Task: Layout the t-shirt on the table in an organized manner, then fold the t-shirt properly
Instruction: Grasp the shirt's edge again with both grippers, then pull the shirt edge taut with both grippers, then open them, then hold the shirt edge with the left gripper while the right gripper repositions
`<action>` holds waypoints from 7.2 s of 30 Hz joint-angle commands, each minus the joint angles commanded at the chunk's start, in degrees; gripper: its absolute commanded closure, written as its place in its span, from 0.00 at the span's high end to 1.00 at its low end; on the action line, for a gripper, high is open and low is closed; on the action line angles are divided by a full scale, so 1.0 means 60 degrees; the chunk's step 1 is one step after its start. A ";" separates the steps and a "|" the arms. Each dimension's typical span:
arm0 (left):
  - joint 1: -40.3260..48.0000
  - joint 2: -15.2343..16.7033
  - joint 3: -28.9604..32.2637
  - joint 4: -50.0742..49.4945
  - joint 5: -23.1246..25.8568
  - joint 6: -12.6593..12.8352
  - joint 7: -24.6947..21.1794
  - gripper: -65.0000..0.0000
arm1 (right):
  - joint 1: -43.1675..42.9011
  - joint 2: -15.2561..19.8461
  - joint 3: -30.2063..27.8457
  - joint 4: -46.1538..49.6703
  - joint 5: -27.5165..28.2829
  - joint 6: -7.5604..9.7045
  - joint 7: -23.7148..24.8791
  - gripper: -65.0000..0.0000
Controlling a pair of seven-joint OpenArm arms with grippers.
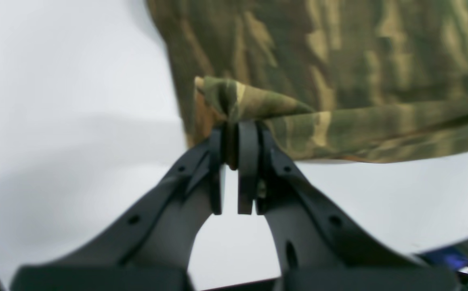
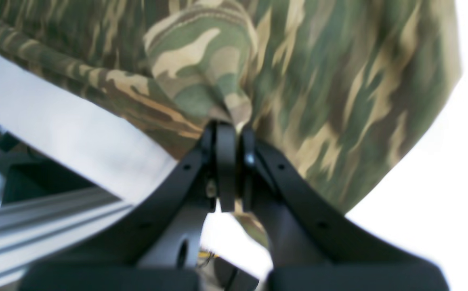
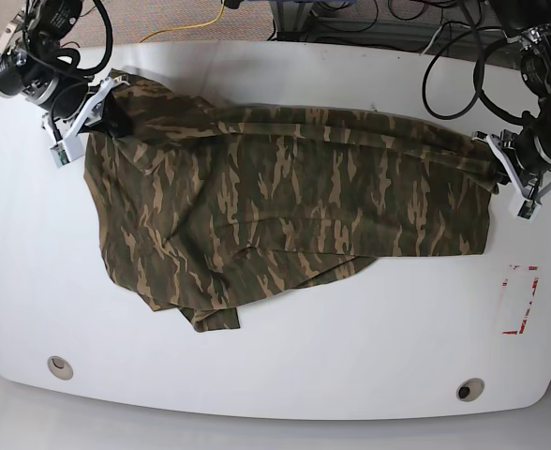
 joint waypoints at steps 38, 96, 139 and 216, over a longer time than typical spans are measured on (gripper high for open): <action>-0.1011 -0.0264 0.1289 -0.2813 0.0674 -0.0015 -0.1538 0.05 | 0.2711 0.0278 -0.1304 -0.1641 -0.1890 0.0000 -0.0022 0.07; -0.1304 -0.0029 0.1245 -0.1421 0.2066 -0.1136 -0.2212 0.59 | 0.0073 -0.0762 -0.0557 -0.1040 -0.5143 0.0000 0.1377 1.00; 0.0425 0.0293 0.1319 -0.3502 0.2081 -0.1136 -0.3619 0.58 | 0.2388 0.0879 -0.0571 -0.3956 -0.5143 0.0000 0.2432 1.00; 0.0278 -0.0176 0.1934 -0.3590 0.2755 -0.1136 -0.3707 0.58 | 0.3810 0.3370 -0.5333 -0.7429 -0.6051 0.0000 0.5538 0.09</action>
